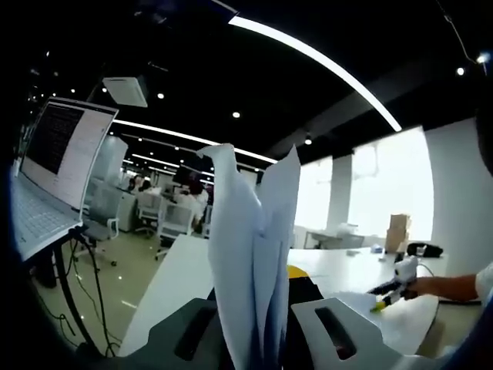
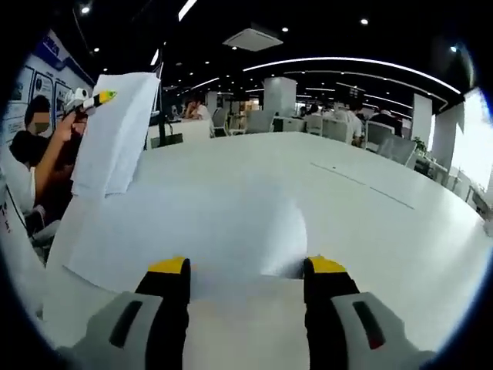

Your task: Organize the stack of printing papers by aligning and flattening the scattered papers on the table

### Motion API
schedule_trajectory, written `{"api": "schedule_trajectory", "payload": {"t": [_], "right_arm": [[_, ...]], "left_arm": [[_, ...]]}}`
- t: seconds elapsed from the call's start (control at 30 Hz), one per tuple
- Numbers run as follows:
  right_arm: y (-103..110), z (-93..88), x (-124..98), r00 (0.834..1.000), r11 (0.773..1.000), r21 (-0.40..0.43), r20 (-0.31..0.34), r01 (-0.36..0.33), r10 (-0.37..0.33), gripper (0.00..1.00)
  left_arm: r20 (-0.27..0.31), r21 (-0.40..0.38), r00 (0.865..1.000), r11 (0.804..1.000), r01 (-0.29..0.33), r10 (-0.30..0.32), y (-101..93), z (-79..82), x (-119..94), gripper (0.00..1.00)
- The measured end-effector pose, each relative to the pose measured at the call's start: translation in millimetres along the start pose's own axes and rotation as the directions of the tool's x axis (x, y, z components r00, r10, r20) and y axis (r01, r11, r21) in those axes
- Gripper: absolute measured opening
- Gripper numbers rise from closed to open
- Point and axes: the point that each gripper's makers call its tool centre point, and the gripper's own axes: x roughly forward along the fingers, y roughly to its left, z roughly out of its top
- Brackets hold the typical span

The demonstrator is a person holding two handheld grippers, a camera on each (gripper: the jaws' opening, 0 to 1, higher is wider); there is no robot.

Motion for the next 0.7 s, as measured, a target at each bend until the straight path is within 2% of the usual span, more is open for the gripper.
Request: {"api": "schedule_trajectory", "payload": {"t": [0.07,0.2,0.3,0.37,0.43,0.47,0.6,0.67,0.7], "right_arm": [[-4,-2.1,-1,1.0,0.999,0.037,-0.022,0.022,-0.021,0.63],[-6,-2.0,-5,0.999,0.997,0.067,-0.021,0.045,-0.044,0.62],[-3,-10.3,-7,0.997,0.993,0.101,-0.064,0.056,-0.049,0.61],[4,-14.8,-10,0.994,0.983,0.165,-0.087,0.084,-0.07,0.61],[10,-14.2,-12,0.991,0.983,0.147,-0.092,0.109,-0.096,0.61],[12,-16.5,-13,0.987,0.976,0.173,-0.109,0.135,-0.118,0.61],[20,-10.9,-13,0.982,0.972,0.155,-0.093,0.179,-0.166,0.62],[25,-14.8,-12,0.979,0.965,0.185,-0.124,0.184,-0.163,0.65],[27,-10.4,-11,0.979,0.967,0.171,-0.11,0.186,-0.169,0.65]], "left_arm": [[0.0,-0.002,1.0,1.0,0.0,0.0,0.6,0.2,0,0.06],[0.0,-0.002,1.0,1.0,0.003,-0.003,0.4,0.3,1,0.06],[0.001,-0.003,1.0,1.0,0.004,-0.004,0.7,0.9,1,0.06],[0.001,-0.002,1.0,1.0,0.004,-0.004,0.6,0.8,1,0.06],[0.002,-0.002,1.0,1.0,0.003,-0.003,0.4,0.6,1,0.06],[0.003,-0.004,1.0,1.0,0.002,-0.002,0.6,0.3,1,0.06],[0.004,-0.008,1.0,1.0,0.003,-0.003,0.9,0.1,2,0.06],[0.004,-0.007,1.0,1.0,0.007,-0.007,0.3,0.3,2,0.06],[0.005,-0.007,1.0,1.0,0.009,-0.009,-0.3,0.4,3,0.06]]}}
